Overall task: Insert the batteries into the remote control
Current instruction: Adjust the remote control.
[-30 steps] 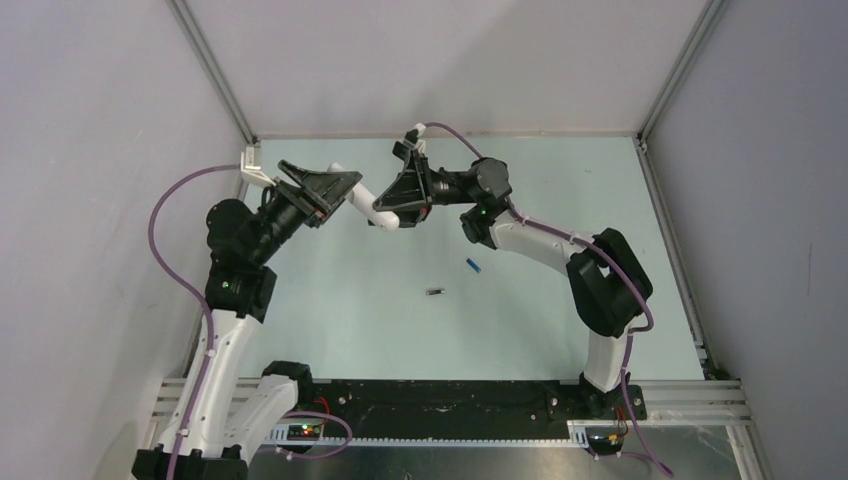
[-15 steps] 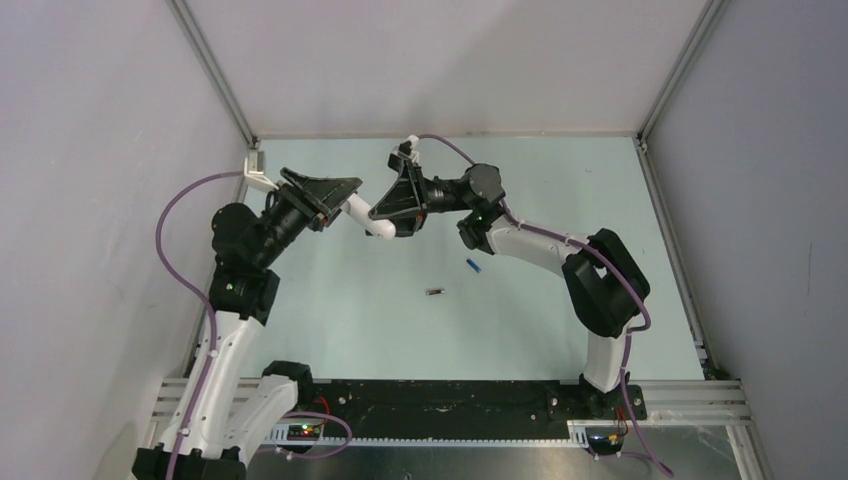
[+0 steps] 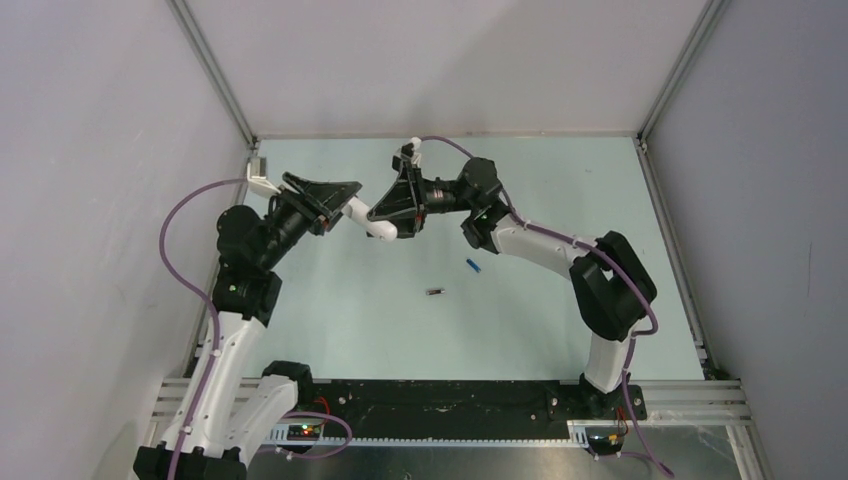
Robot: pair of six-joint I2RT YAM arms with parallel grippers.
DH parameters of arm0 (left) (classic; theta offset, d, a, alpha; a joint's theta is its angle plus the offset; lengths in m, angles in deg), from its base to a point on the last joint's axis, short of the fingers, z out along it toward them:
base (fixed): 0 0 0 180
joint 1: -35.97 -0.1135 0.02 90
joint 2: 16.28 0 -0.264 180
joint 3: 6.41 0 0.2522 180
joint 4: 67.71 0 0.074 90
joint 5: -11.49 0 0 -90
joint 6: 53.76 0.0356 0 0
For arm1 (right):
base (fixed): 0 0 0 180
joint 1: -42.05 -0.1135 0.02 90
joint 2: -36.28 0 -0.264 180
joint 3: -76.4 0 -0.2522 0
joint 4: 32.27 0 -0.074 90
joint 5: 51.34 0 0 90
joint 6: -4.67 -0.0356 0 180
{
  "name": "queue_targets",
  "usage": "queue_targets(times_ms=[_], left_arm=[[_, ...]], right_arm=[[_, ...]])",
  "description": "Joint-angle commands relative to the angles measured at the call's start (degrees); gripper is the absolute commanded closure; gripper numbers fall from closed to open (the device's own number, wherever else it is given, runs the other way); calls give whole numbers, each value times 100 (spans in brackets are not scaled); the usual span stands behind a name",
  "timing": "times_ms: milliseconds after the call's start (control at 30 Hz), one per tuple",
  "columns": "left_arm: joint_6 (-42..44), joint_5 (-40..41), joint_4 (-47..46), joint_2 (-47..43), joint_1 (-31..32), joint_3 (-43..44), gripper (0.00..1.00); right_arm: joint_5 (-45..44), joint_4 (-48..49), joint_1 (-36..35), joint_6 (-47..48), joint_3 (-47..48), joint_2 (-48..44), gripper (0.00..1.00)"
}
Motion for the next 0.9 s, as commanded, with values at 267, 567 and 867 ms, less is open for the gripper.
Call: queue_targets(times_ms=[267,567,867], left_arm=[[311,-199,865,-187,84,123,100],[-162,-151,1055,-168,85,-8,100],[-105,-44,1342,-101,85,-37,100]], right_arm=[[-1256,-4121,-9,3997,22,-1456,15],[-2043,-5712,-370,6022,242,-1661,15],[-3453,-7110,-935,7666,987,-1577,21]])
